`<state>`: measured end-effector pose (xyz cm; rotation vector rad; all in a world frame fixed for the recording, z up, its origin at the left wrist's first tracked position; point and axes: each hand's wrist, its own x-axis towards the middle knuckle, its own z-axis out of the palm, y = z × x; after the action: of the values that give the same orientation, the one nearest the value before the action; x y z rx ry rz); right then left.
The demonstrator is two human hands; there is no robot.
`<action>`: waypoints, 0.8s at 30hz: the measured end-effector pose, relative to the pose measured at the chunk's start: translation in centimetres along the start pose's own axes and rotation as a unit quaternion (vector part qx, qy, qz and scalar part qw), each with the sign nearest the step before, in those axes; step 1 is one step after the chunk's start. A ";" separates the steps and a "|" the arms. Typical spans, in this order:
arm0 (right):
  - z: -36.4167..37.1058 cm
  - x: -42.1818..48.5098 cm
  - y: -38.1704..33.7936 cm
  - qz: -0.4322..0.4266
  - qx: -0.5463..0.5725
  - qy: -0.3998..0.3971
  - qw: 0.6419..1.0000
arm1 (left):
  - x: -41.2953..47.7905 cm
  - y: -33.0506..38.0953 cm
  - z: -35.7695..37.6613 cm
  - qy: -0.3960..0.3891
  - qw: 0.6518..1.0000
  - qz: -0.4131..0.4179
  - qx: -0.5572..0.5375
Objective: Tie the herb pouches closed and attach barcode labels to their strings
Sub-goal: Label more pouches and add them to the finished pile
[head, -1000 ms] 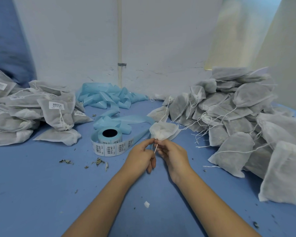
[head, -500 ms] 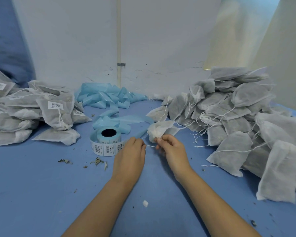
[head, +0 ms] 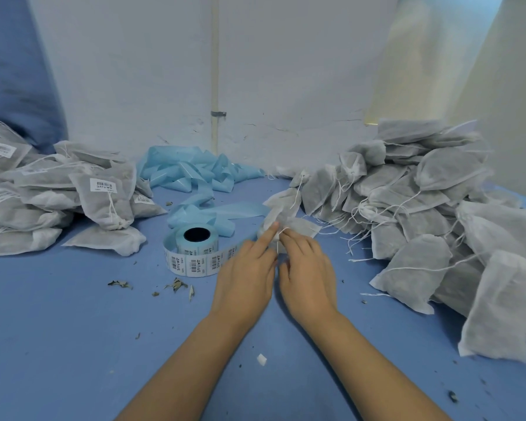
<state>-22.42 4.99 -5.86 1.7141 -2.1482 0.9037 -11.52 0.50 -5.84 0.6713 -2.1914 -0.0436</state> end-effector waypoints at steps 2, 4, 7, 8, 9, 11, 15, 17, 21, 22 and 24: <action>-0.1 -0.1 -0.2 -0.012 0.001 0.008 1.000 | -0.1 -0.4 0.4 -0.001 1.000 -0.010 -0.014; 0.0 -0.2 -0.2 -0.019 0.012 0.023 0.999 | -0.2 -0.8 1.1 -0.005 0.998 -0.031 -0.051; 0.3 -0.2 0.1 -0.020 0.042 0.055 0.997 | -0.3 -1.1 1.6 -0.016 0.988 -0.076 -0.130; 0.4 -0.1 0.2 -0.013 0.065 0.067 0.996 | -0.3 -1.1 1.5 -0.018 0.986 -0.085 -0.141; 0.5 -0.1 0.2 -0.001 0.100 0.083 0.992 | -0.3 -0.9 1.5 -0.015 0.984 -0.090 -0.154; 0.5 0.0 0.2 0.031 0.188 0.115 0.975 | -0.4 -0.6 1.4 -0.008 0.979 -0.096 -0.179; 0.6 0.0 0.1 0.109 0.363 0.124 0.917 | -0.5 -0.7 1.5 -0.056 0.973 -0.110 -0.194; 0.6 0.2 0.3 0.154 0.421 0.119 0.886 | -0.4 -0.7 1.6 -0.069 0.970 -0.109 -0.206; 0.4 0.6 0.5 0.217 0.508 0.116 0.826 | -0.4 -0.9 1.5 -0.065 0.958 -0.146 -0.236; 0.4 0.7 0.5 0.226 0.521 0.113 0.815 | -0.4 -0.9 1.5 -0.060 0.949 -0.168 -0.261; 0.4 0.7 0.4 0.231 0.540 0.095 0.804 | -0.2 -0.8 1.5 -0.042 0.923 -0.214 -0.318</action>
<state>-22.93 4.24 -5.90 1.2494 -2.0170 2.6856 -12.08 -0.38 -7.19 0.7522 -1.8958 -0.9815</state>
